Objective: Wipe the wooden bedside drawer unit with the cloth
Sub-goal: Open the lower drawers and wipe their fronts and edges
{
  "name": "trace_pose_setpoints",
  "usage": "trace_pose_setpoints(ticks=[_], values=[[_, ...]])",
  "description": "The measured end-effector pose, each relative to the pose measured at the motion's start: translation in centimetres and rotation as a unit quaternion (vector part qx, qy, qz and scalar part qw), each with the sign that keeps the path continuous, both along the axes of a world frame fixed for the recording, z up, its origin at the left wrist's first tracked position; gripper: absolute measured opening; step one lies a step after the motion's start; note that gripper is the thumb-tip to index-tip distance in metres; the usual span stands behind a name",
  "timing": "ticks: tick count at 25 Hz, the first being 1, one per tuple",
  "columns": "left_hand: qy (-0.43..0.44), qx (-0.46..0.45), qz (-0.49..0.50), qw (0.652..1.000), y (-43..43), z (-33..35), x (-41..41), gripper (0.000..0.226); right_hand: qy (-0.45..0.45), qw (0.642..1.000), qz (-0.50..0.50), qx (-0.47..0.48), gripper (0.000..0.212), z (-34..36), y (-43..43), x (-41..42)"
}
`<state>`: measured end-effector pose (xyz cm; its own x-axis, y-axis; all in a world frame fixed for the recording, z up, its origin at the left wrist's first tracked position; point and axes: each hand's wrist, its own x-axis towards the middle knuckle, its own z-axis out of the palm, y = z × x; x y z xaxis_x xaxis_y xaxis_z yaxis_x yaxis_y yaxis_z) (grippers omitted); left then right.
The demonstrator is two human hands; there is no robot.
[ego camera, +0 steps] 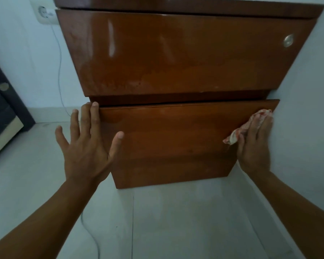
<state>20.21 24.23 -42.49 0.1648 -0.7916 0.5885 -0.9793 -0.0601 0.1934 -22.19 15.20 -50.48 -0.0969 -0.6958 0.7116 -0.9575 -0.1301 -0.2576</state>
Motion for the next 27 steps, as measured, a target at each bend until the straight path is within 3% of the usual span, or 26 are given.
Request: trace_pose_setpoints(ticks=[5, 9, 13, 18, 23, 27], values=[[0.004, 0.015, 0.013, 1.000, 0.0, 0.0, -0.5, 0.088, -0.093, 0.991, 0.089, -0.040, 0.069, 2.6, 1.0, 6.3], [0.006, 0.015, 0.012, 1.000, -0.2, -0.4, -0.6, 0.087, 0.009, 0.979, 0.193, -0.066, 0.080, 4.1, 2.5, 18.4], [-0.004, 0.001, 0.006, 1.000, -0.2, -0.5, -0.2, 0.085, 0.067, 0.977, 0.190, -0.069, 0.072, 0.8, 3.3, 26.7], [-0.003, -0.011, 0.009, 1.000, -0.4, -0.4, 0.0, 0.085, 0.144, 0.973, 0.165, -0.071, 0.072, -3.2, 1.9, 21.3], [0.009, -0.022, 0.013, 1.000, -0.8, -0.5, -0.6, 0.085, 0.131, 0.989, 0.069, -0.021, 0.072, -5.3, 0.3, 10.9], [0.014, -0.028, 0.008, 0.999, -0.9, -0.8, -0.6, 0.084, 0.141, 0.989, 0.048, 0.019, 0.074, -5.8, 0.1, 6.1]])
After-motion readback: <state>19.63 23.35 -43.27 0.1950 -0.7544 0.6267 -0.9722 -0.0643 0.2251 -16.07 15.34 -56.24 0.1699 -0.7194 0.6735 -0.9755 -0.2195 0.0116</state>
